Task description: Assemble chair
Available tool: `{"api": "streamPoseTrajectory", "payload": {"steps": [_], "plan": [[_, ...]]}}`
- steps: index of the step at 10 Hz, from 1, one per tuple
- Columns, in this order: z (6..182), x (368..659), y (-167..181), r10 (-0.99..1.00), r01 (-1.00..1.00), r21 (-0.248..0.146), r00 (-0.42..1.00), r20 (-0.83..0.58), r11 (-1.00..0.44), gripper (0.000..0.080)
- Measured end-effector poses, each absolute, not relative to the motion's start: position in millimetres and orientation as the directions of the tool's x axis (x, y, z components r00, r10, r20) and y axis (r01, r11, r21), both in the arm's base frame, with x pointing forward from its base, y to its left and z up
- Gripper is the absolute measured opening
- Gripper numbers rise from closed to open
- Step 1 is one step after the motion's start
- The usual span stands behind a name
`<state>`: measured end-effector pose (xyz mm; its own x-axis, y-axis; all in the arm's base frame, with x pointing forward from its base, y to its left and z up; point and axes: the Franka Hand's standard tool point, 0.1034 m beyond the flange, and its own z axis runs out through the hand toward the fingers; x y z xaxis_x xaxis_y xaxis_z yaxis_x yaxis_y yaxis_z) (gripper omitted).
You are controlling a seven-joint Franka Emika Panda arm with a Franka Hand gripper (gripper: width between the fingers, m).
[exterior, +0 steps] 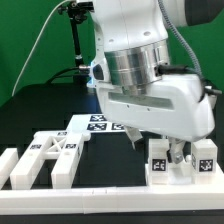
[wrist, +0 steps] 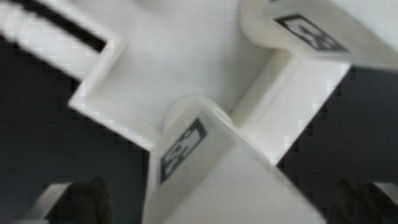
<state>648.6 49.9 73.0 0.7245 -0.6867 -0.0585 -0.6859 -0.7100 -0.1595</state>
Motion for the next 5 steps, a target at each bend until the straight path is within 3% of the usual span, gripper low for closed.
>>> {"api": "streamPoseTrajectory", "payload": {"steps": [1, 4, 5], "plan": [[72.3, 646.9, 51.9, -0.574, -0.573, -0.157, 0.818, -0.039, -0.805, 0.0642], [71.0, 646.6, 49.4, -0.411, -0.407, -0.154, 0.912, -0.008, -0.9, 0.0649], [71.7, 650.2, 48.9, -0.153, -0.148, -0.105, 0.987, 0.046, -0.983, 0.0649]]}}
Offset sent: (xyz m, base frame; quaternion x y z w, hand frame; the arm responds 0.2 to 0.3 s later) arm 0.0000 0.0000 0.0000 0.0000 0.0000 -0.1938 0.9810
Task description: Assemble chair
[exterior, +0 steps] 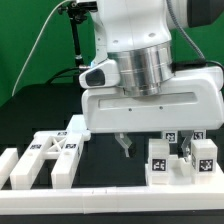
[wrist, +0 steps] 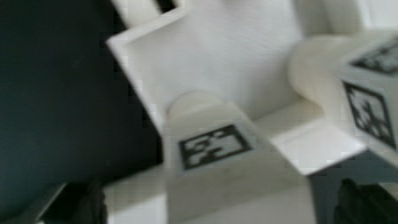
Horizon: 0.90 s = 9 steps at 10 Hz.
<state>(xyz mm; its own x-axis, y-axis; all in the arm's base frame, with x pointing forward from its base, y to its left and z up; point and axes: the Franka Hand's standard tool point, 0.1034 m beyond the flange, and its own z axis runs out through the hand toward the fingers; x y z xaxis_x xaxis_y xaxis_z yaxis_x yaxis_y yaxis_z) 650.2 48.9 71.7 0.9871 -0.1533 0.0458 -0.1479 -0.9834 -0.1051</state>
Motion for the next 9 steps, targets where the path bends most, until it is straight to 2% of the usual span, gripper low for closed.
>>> {"api": "streamPoseTrajectory", "payload": {"steps": [2, 3, 4, 5, 6, 8, 9], "plan": [[72.1, 651.7, 50.0, -0.169, -0.163, -0.105, 0.984, 0.054, -0.981, 0.0649], [72.1, 651.8, 49.9, -0.18, -0.174, -0.106, 0.982, 0.053, -0.979, 0.0549], [72.1, 651.7, 50.6, -0.262, -0.256, -0.112, 0.964, 0.044, -0.96, 0.0549], [72.1, 651.7, 50.6, -0.322, -0.316, -0.115, 0.946, 0.037, -0.942, 0.0365], [72.0, 651.7, 49.4, -0.391, -0.385, -0.116, 0.92, 0.028, -0.915, 0.0288], [72.6, 652.1, 47.1, -0.628, -0.624, -0.123, 0.778, -0.002, -0.772, 0.0288], [71.5, 651.2, 44.8, -0.786, -0.783, -0.132, 0.617, -0.039, -0.608, 0.0288]]}}
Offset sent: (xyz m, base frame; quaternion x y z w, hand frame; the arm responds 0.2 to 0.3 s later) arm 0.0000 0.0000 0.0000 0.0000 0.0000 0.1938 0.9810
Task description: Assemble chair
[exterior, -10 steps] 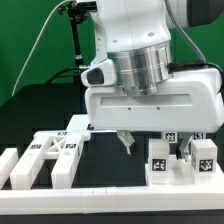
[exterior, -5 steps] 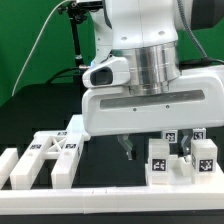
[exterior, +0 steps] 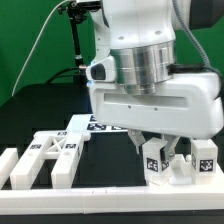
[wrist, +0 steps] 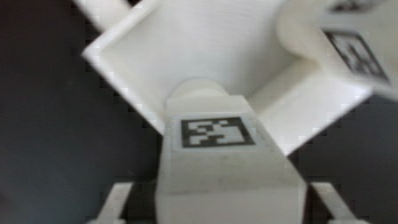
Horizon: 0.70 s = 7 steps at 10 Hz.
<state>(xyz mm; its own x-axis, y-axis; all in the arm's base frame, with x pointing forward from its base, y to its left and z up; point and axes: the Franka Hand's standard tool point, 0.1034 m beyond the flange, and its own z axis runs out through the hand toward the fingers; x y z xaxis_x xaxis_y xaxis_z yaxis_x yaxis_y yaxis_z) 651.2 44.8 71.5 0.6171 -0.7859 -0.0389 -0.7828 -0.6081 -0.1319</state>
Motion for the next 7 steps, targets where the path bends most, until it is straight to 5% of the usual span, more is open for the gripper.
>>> {"api": "streamPoseTrajectory", "payload": {"steps": [4, 6, 7], "plan": [[69.7, 647.4, 50.9, -0.986, -0.996, -0.088, 0.017, -0.166, -0.002, 0.0288], [69.2, 647.1, 50.8, -0.985, -0.994, -0.095, 0.066, -0.161, -0.051, 0.0288], [69.0, 647.2, 49.8, -0.975, -0.982, -0.108, 0.171, -0.144, -0.157, 0.049]]}}
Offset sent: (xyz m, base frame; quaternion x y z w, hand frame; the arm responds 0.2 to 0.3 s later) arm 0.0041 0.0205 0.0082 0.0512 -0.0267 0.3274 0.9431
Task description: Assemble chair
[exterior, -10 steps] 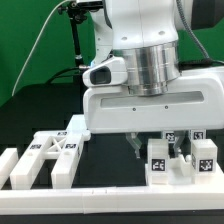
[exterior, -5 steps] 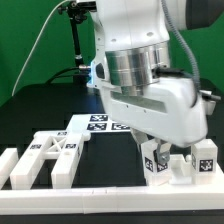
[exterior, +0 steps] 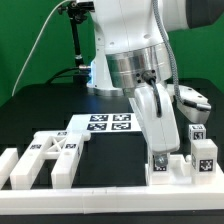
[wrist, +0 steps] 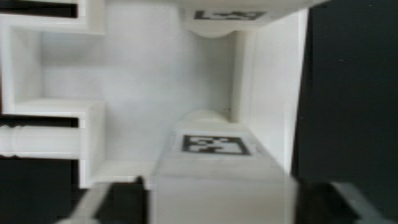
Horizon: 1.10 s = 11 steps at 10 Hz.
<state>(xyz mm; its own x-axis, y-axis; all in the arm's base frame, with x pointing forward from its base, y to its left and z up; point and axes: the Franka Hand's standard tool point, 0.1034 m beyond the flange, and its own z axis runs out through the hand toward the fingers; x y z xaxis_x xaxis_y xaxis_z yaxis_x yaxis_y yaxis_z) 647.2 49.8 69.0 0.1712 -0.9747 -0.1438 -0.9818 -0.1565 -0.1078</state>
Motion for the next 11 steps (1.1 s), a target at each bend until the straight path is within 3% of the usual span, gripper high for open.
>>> {"api": "streamPoseTrajectory", "payload": {"steps": [1, 2, 4, 8, 10, 11], "plan": [[69.6, 647.9, 49.2, -0.928, -0.932, -0.133, 0.353, -0.12, -0.337, 0.049], [69.6, 648.4, 47.8, -0.841, -0.842, -0.154, 0.533, -0.091, -0.517, 0.0597], [68.2, 646.4, 51.5, -0.654, -0.65, -0.171, 0.755, -0.041, -0.74, 0.064], [66.0, 645.2, 50.1, -0.448, -0.44, -0.171, 0.894, 0.011, -0.882, 0.0649], [68.1, 647.8, 56.3, -0.027, -0.021, -0.077, 0.996, 0.083, -0.997, 0.0649], [67.6, 647.5, 56.2, -0.116, -0.109, -0.095, 0.99, 0.075, -0.99, 0.0649]]}}
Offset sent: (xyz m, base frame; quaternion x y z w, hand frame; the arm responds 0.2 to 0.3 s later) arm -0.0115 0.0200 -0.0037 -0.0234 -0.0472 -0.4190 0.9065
